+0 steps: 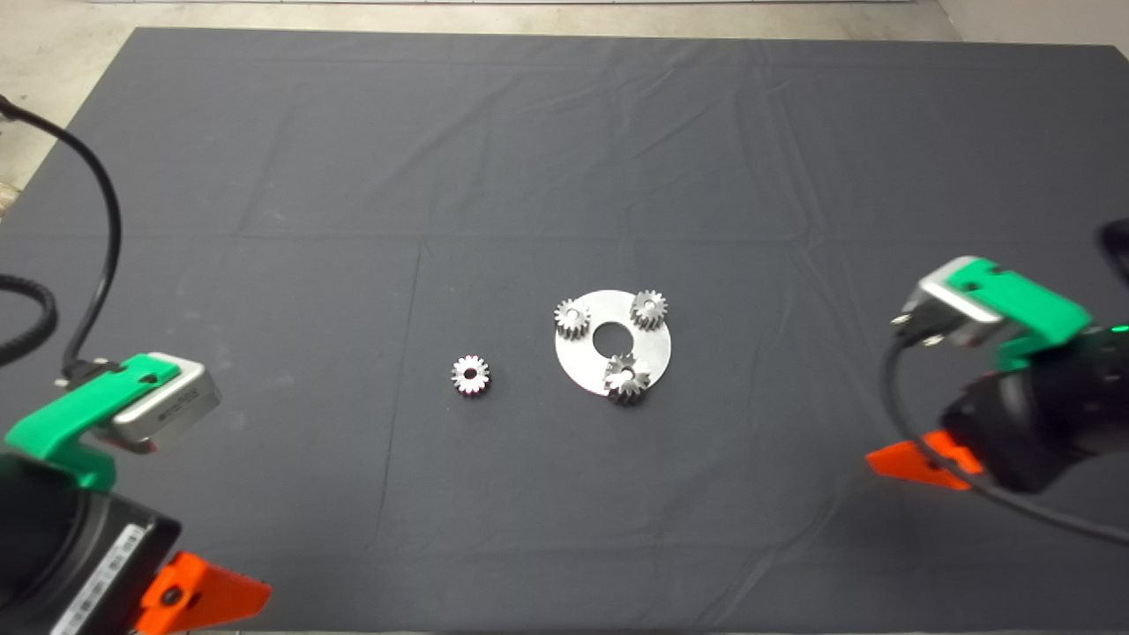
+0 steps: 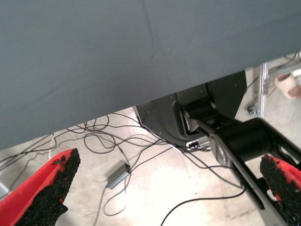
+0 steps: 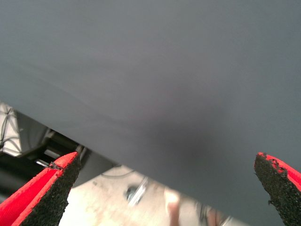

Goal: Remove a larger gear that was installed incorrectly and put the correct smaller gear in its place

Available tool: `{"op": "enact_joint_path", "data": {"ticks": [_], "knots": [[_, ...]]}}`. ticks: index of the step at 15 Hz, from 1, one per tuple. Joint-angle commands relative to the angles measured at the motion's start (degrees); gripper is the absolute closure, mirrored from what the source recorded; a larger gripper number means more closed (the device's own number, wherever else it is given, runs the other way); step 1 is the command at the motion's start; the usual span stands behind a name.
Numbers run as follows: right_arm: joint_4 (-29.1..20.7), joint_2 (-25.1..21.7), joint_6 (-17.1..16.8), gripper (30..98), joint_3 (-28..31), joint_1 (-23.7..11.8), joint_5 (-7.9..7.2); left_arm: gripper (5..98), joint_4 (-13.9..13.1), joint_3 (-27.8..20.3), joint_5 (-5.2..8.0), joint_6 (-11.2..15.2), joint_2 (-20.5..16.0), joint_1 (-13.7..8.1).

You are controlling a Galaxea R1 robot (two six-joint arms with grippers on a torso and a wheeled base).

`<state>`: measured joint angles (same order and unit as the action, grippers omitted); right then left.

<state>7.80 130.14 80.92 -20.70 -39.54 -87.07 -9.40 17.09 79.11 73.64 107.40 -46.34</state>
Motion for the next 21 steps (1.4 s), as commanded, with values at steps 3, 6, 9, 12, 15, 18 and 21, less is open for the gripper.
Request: {"op": "enact_joint_path", "data": {"ticks": [3,6,9,12,15,18,21], "knots": [[19.6,8.7,-4.5,30.8,-5.8,11.1,-3.9,5.4,0.1,-0.7,0.17,-0.5,-8.8,-0.2],[29.1,8.9,-4.2,30.8,-5.8,14.9,-2.84,5.4,0.1,-0.8,0.17,-0.6,-8.2,-0.2],[37.1,10.5,-4.5,30.8,-6.1,17.9,1.37,5.4,0.2,-0.7,0.34,-0.5,-7.5,-0.2],[41.7,12.4,-4.4,30.8,-7.8,21.6,1.46,5.4,0.2,-0.7,0.35,-0.5,-7.5,-0.2],[48.8,15.7,-4.6,30.8,-8.4,24.4,1.19,5.4,0.2,-0.7,0.43,-0.4,-7.5,-0.2],[49.6,16.5,-5.4,30.8,-10.3,25.4,0.94,5.4,0.2,-0.6,0.43,-0.4,-7.5,-0.2],[50.9,17.6,-8.1,30.8,-12.5,26.4,1.11,5.4,0.1,-0.7,-0.01,-0.3,-7.7,-0.2]]}}
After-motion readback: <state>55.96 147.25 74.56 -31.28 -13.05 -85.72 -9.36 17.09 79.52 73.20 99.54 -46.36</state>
